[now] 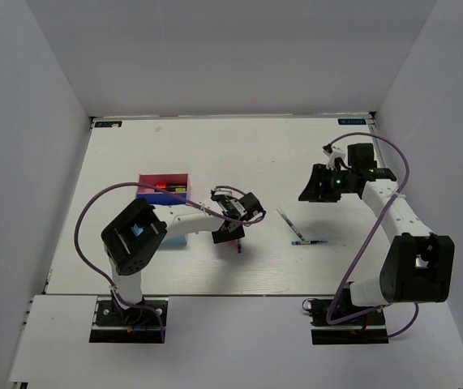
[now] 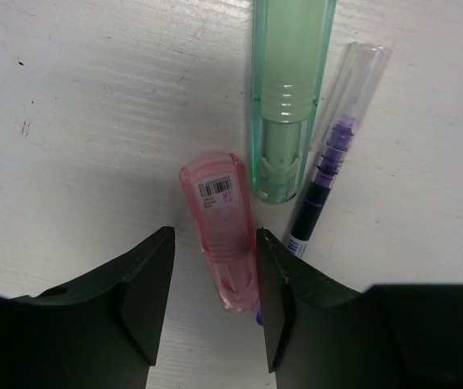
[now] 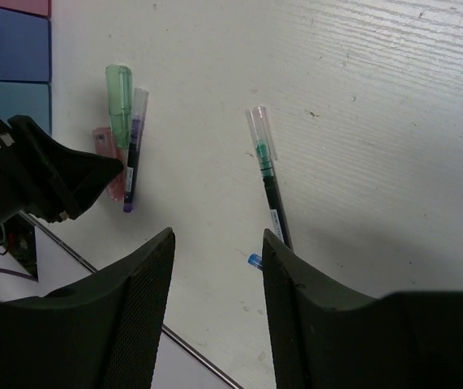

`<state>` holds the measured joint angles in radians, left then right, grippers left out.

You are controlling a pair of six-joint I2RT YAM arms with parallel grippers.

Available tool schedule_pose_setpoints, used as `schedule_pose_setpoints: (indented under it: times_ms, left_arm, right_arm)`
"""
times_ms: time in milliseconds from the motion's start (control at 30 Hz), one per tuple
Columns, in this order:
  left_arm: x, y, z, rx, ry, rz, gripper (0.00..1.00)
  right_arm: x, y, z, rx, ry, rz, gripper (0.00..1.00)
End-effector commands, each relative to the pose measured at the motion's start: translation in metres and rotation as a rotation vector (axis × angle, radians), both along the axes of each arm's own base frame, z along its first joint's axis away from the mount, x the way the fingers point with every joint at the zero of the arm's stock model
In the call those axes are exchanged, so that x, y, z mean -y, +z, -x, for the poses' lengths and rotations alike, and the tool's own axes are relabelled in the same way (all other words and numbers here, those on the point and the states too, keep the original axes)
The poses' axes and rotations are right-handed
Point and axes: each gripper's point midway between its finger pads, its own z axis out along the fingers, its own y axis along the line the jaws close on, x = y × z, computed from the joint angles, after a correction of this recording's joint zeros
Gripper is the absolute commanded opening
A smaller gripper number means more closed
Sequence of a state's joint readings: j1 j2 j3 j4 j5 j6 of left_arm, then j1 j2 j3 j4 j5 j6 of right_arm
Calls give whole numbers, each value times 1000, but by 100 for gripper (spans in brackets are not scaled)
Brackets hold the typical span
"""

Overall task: Sort the stationery into containers
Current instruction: Pick up the stationery from the center of the board.

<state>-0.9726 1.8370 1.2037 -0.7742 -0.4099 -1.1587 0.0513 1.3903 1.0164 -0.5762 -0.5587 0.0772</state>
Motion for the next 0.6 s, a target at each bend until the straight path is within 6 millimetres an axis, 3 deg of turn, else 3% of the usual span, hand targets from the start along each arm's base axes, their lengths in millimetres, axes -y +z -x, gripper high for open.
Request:
schedule_pose_setpoints:
  times_ms: [0, 100, 233, 267, 367, 433, 500, 533, 567]
  left_arm:
    - [-2, -1, -8, 24, 75, 12, 55]
    - [-3, -7, -10, 17, 80, 5, 53]
    - [-4, -17, -7, -9, 75, -18, 41]
    - [-3, -18, -5, -16, 73, -22, 31]
    - [-7, -24, 1, -37, 68, -32, 17]
    - [-4, -17, 3, -24, 30, -29, 8]
    - [7, 7, 0, 30, -38, -13, 4]
    - [17, 32, -9, 79, -83, -1, 2]
    - [18, 45, -12, 115, -114, -19, 0]
  right_arm:
    - [-3, 12, 1, 21, 7, -54, 50]
    - [-1, 14, 1, 22, 0, -62, 50]
    - [-1, 17, 2, 27, -1, -78, 50]
    - [-1, 19, 1, 29, -2, -85, 50]
    - [-2, 22, 3, 35, 2, -92, 50]
    - [-3, 21, 4, 34, 7, -98, 50]
    - [3, 24, 2, 48, 1, -109, 67]
    - [-1, 29, 5, 53, 27, -138, 78]
    - [-2, 29, 7, 48, 42, -146, 89]
